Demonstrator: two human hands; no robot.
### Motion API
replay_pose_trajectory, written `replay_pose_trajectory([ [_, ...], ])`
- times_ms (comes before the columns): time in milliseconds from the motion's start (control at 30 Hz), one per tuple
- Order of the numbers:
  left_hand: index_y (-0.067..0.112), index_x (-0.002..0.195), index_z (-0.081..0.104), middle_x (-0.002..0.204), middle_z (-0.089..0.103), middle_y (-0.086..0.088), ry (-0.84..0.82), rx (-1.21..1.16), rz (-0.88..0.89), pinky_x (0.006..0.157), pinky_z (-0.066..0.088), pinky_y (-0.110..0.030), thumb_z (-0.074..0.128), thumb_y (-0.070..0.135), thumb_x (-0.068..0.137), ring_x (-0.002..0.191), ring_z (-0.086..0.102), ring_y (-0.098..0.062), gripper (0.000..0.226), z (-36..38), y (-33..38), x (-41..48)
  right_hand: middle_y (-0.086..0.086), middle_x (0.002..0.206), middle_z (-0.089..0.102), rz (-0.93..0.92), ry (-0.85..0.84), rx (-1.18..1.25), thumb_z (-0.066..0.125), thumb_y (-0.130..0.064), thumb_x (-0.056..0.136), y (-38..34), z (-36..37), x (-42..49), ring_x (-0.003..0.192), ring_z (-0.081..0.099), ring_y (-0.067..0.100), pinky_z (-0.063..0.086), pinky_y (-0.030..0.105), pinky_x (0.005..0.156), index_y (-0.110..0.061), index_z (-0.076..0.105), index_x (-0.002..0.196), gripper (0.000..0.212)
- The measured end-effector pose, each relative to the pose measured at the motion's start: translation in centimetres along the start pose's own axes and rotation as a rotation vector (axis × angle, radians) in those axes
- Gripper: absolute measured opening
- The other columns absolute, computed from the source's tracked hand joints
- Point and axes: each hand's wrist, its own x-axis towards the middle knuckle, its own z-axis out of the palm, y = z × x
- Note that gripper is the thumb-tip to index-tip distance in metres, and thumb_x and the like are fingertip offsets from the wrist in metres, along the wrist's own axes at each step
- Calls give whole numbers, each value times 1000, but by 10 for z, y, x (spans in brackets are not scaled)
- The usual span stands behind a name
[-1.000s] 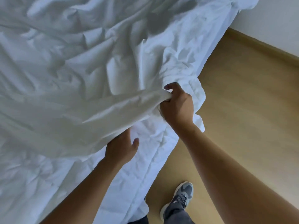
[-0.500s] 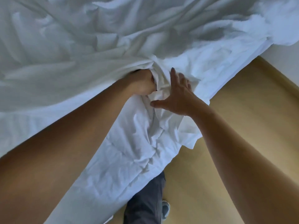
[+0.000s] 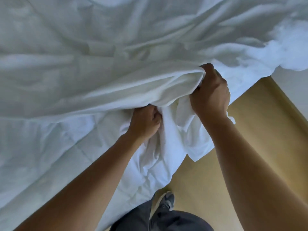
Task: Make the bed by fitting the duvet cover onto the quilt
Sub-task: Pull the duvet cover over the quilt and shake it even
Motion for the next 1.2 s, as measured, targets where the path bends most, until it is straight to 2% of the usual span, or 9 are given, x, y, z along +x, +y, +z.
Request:
replay_pose_trajectory([
  [167, 3, 79, 69, 64, 63, -9, 280, -154, 93, 55, 52, -26, 41, 6, 96, 56, 61, -24, 33, -14, 18, 45, 0, 80, 57, -85, 24, 27, 46, -5, 74, 5, -17, 7, 69, 52, 32, 40, 33, 58, -16, 59, 118, 47],
  [333, 24, 107, 69, 112, 69, 0, -535, 34, -266, 80, 52, -31, 70, 58, 81, 93, 63, -17, 42, -17, 21, 68, 8, 82, 65, -125, -89, 109, 46, -3, 73, 10, -35, 19, 73, 58, 36, 50, 42, 63, -12, 61, 116, 46],
  [400, 16, 98, 68, 117, 68, -11, -586, 157, -291, 73, 46, -29, 57, 38, 97, 92, 63, -23, 25, -18, 26, 66, 8, 82, 64, -108, -169, 116, 46, 0, 72, 7, -41, 20, 76, 59, 37, 51, 43, 66, -12, 60, 120, 52],
  [533, 25, 147, 44, 157, 37, -3, -512, 194, -229, 117, 21, -32, 43, 42, 106, 144, 34, -26, 45, -19, 37, 52, -1, 71, 53, -105, -192, 101, 47, 0, 71, -5, -49, 10, 66, 51, 32, 44, 35, 57, -15, 60, 116, 49],
  [733, 4, 128, 53, 112, 56, -10, -755, 353, -412, 83, 37, -21, 39, 19, 109, 122, 43, -21, 28, -28, 34, 56, -18, 99, 73, 1, -1013, 453, 76, -58, 70, 34, -58, 28, 92, 69, 2, 51, 19, 73, -40, 67, 109, 44],
  [867, 2, 149, 35, 151, 40, -16, -793, 512, -452, 107, 27, -28, 46, 27, 107, 142, 35, -28, 51, -38, 32, 57, -8, 124, 62, 462, -366, 381, 71, -76, 68, 71, -16, 46, 120, 59, 20, 48, 44, 103, -33, 55, 133, 80],
  [967, 3, 152, 34, 158, 35, -17, -695, 496, -502, 111, 24, -34, 43, 30, 107, 146, 32, -30, 52, -43, 43, 61, -2, 131, 56, 604, -433, 456, 78, -62, 71, 70, 17, 51, 124, 54, 28, 49, 46, 102, -34, 36, 145, 89],
  [1067, 3, 153, 33, 158, 35, -17, -632, 494, -527, 111, 26, -32, 34, 25, 110, 146, 33, -30, 48, -42, 49, 68, -2, 110, 63, 509, -323, 418, 72, -39, 80, 61, 30, 78, 112, 60, 29, 51, 36, 91, -22, 53, 126, 53],
  [1200, -10, 148, 32, 154, 39, -25, -536, 340, -484, 62, 45, -17, 25, -1, 109, 141, 42, -33, 40, -50, 66, 78, -1, 84, 63, 280, -90, 268, 54, -37, 84, 62, 40, 106, 88, 60, 32, 36, 31, 67, -19, 57, 93, 20],
])
